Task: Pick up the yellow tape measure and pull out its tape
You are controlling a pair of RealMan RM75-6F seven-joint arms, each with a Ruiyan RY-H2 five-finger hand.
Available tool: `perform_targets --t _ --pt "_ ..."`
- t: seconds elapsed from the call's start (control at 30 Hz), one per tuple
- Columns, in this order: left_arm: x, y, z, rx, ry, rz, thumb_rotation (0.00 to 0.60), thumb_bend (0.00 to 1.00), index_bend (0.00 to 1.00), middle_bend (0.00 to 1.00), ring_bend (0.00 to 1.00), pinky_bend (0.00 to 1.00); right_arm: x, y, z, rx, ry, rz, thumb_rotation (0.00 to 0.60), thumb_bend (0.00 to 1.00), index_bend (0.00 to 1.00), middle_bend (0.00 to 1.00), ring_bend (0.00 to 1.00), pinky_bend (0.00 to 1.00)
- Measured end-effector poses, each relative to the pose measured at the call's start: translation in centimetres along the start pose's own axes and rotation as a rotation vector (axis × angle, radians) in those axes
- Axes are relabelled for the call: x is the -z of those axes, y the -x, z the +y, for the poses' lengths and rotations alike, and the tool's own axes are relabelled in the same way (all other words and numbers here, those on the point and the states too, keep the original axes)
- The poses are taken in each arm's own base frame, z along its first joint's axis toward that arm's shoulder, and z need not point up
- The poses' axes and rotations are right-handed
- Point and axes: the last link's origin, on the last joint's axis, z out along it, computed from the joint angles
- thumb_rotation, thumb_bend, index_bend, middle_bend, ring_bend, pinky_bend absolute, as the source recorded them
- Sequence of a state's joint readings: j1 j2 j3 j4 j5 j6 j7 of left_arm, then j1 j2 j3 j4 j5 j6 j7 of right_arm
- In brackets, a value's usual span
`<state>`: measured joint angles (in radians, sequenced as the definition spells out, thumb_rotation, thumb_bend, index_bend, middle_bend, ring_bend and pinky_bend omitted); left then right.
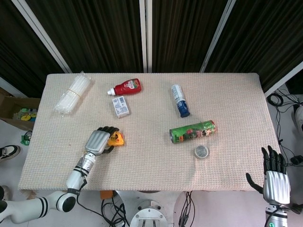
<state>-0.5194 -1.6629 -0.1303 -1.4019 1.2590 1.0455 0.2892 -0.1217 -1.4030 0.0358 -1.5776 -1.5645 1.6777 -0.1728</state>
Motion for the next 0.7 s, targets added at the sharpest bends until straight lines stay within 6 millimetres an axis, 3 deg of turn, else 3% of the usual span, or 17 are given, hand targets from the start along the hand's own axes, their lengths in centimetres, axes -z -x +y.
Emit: perform_targets --t 0.17,0.37,0.5,0.7 --pt "0.0 -0.1 0.0 0.014 0.003 0.001 0.600 0.32 0.29 0.30 0.28 0.36 0.0 0.0 0.0 0.003 0.003 -0.003 0.600 0.18 0.00 0.00 0.00 0.00" --pt "-0.2 -0.2 0.3 0.044 0.006 0.019 0.600 0.32 0.43 0.45 0.41 0.49 0.1 -0.1 -0.1 0.005 0.003 -0.004 0.600 0.18 0.00 0.00 0.00 0.00" --pt "-0.2 -0.3 0.5 0.119 0.005 0.038 0.600 0.32 0.50 0.51 0.47 0.55 0.1 -0.1 -0.1 0.008 0.000 -0.003 0.600 0.18 0.00 0.00 0.00 0.00" --pt "-0.1 -1.0 1.3 0.297 0.026 0.080 0.600 0.32 0.53 0.54 0.49 0.57 -0.3 -0.2 -0.7 0.003 -0.027 0.005 0.600 0.18 0.00 0.00 0.00 0.00"
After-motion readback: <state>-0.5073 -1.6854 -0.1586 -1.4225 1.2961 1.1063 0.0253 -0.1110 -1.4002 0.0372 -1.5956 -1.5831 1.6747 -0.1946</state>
